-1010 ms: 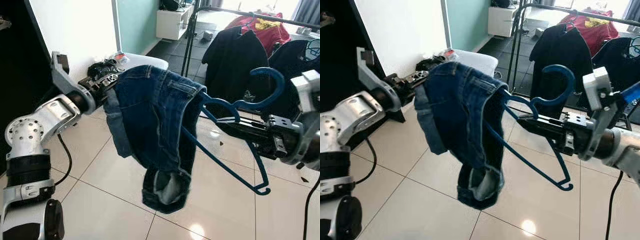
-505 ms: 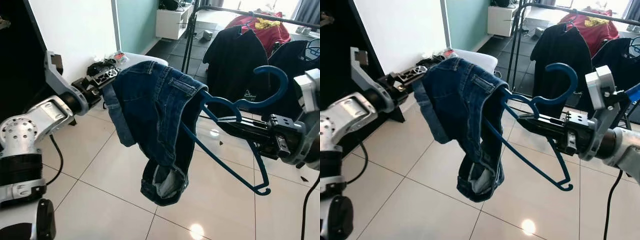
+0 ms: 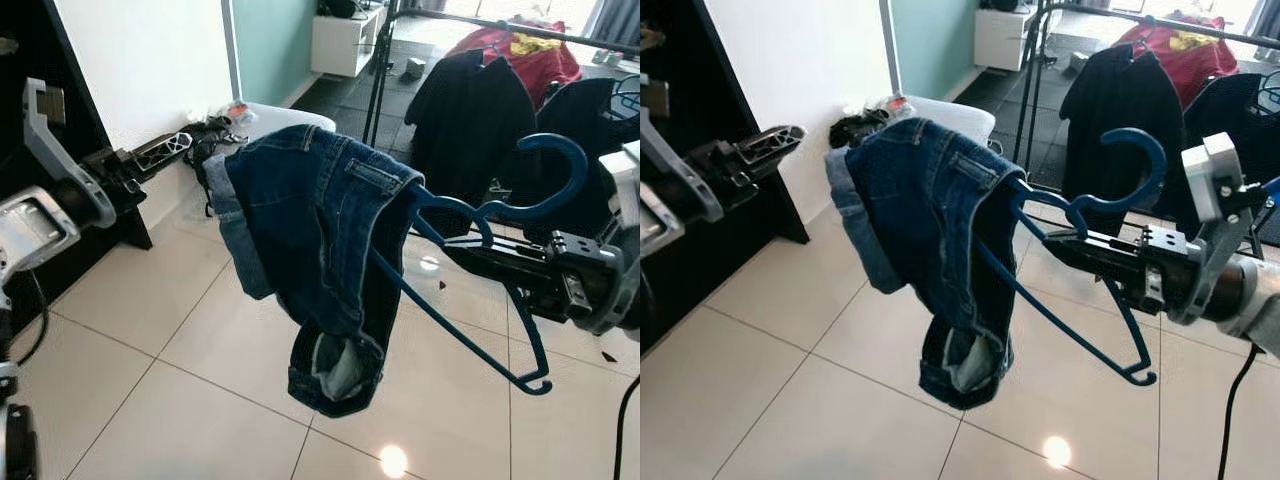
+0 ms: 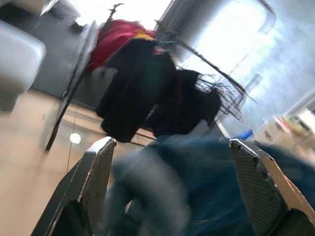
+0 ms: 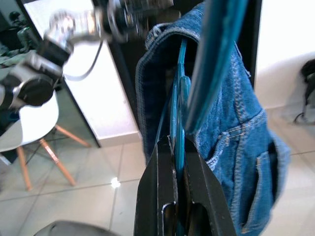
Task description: Hang hanger
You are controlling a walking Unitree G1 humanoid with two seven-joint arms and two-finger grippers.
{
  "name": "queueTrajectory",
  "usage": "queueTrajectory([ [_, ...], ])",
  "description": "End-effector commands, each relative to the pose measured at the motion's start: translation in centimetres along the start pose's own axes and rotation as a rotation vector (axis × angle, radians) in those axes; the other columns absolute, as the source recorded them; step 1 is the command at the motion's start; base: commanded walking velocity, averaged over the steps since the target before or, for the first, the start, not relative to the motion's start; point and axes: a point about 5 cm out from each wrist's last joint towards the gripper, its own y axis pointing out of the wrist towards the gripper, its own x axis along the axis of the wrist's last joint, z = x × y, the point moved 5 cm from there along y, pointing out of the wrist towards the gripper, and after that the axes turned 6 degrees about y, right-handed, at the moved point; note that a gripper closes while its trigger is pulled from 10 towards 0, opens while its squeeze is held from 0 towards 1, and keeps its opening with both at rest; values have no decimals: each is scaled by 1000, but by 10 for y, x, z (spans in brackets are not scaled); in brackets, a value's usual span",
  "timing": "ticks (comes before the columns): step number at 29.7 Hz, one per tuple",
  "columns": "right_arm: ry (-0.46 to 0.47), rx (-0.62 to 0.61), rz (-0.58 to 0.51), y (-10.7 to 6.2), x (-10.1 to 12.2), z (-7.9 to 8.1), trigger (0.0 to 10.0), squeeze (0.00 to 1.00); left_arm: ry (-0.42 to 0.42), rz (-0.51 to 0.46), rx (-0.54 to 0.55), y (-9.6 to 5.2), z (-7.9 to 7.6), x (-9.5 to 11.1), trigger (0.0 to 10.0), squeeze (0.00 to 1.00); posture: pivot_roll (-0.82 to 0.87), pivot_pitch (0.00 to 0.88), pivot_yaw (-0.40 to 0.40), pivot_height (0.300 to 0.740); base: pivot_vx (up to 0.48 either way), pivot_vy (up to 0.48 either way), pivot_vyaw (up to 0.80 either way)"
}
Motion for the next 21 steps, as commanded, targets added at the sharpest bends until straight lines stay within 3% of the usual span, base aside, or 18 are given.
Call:
queueTrajectory([
  [1,-32,54,-7,3,5,10,10000,0,82,26,-97,3,-23,11,10000,1000,-25,83,-9,740,0,0,0],
  [2,-32,54,-7,3,5,10,10000,0,82,26,-97,3,-23,11,10000,1000,-25,83,-9,740,0,0,0],
  [3,-30,59,-7,4,4,10,10000,0,113,44,-133,6,-32,13,10000,918,-25,83,-9,740,0,0,0],
  [4,-28,68,-6,6,4,10,10000,0,155,67,-189,11,-45,14,10000,0,-12,80,-9,740,0,0,0],
  [6,-21,88,-2,11,1,11,10000,0,238,116,-312,16,-72,12,10000,0,-11,80,-9,740,0,0,0],
  [8,-18,96,1,13,-1,11,10000,0,264,134,-356,17,-80,11,10000,0,-11,80,-9,740,0,0,0],
  [9,-13,109,7,16,-3,12,10000,0,320,185,-452,17,-96,4,10000,0,-2,78,-10,740,0,0,0],
  [12,-4,134,21,22,-9,13,10000,0,429,312,-630,10,-120,-19,10000,0,1,78,-12,740,0,0,0],
  [16,-1,145,27,25,-11,14,10000,0,476,366,-683,7,-124,-28,10000,0,0,78,-11,740,0,0,0],
  [17,5,160,32,27,-13,16,10000,0,532,388,-693,8,-124,-33,10000,0,1,77,-14,740,0,0,0],
  [19,5,160,32,27,-13,16,10000,0,532,388,-693,8,-124,-33,10000,0,1,77,-14,740,0,0,0],
  [20,12,177,37,31,-16,19,10000,0,639,386,-721,12,-125,-35,10000,0,2,77,-13,740,0,0,0],
  [21,12,177,37,31,-16,19,10000,0,639,386,-721,12,-125,-35,10000,0,2,77,-13,740,0,0,0],
])
